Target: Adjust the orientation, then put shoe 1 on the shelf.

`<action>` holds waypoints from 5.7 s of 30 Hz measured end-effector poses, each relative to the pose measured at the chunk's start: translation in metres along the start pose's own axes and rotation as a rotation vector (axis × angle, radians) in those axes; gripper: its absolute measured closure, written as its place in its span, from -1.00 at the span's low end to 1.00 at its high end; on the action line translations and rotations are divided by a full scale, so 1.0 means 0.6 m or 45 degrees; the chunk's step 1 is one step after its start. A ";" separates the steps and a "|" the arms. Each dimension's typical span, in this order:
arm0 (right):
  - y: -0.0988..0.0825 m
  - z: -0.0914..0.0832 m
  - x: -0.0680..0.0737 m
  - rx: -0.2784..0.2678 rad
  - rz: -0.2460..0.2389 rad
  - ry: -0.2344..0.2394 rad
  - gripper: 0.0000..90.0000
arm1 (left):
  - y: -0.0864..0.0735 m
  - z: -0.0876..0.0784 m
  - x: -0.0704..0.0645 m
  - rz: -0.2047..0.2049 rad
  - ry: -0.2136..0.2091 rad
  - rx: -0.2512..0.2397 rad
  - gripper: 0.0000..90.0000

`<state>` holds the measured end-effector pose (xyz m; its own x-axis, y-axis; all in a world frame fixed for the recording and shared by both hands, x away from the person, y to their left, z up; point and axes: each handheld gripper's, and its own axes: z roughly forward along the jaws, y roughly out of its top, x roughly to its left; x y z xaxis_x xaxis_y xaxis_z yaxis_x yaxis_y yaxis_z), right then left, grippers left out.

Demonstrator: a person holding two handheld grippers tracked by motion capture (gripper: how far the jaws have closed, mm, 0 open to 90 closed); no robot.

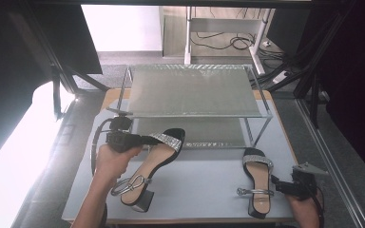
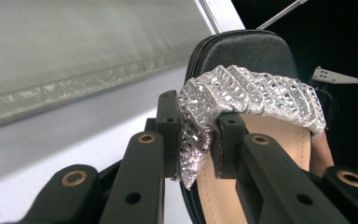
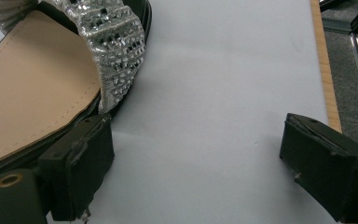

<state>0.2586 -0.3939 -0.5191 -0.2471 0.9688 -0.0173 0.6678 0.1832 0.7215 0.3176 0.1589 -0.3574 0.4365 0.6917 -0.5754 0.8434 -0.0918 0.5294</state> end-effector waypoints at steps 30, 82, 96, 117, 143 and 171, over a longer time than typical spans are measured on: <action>0.000 -0.001 0.000 0.005 0.006 0.004 -0.79 | 0.156 -0.021 -0.058 0.010 0.106 -0.067 0.70; -0.001 0.000 0.000 -0.003 0.008 0.005 -0.79 | 0.358 0.094 0.094 -0.300 0.305 -0.300 0.70; -0.001 0.000 0.000 -0.005 0.003 0.003 -0.79 | 0.350 0.125 0.118 -0.302 0.369 -0.264 0.57; 0.000 0.000 0.000 -0.003 0.003 0.002 -0.79 | 0.291 0.080 0.126 -0.249 0.039 -0.384 -0.30; 0.000 0.000 0.000 -0.002 0.003 0.001 -0.79 | 0.160 -0.029 0.075 -0.062 -0.056 -0.421 -0.58; 0.000 0.000 0.000 0.000 0.002 0.001 -0.79 | -0.013 -0.041 0.051 0.059 -0.111 -0.431 -0.66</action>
<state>0.2583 -0.3937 -0.5191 -0.2464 0.9690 -0.0158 0.6684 0.1817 0.7213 0.3164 0.1985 -0.3636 0.5091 0.6270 -0.5896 0.6768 0.1316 0.7243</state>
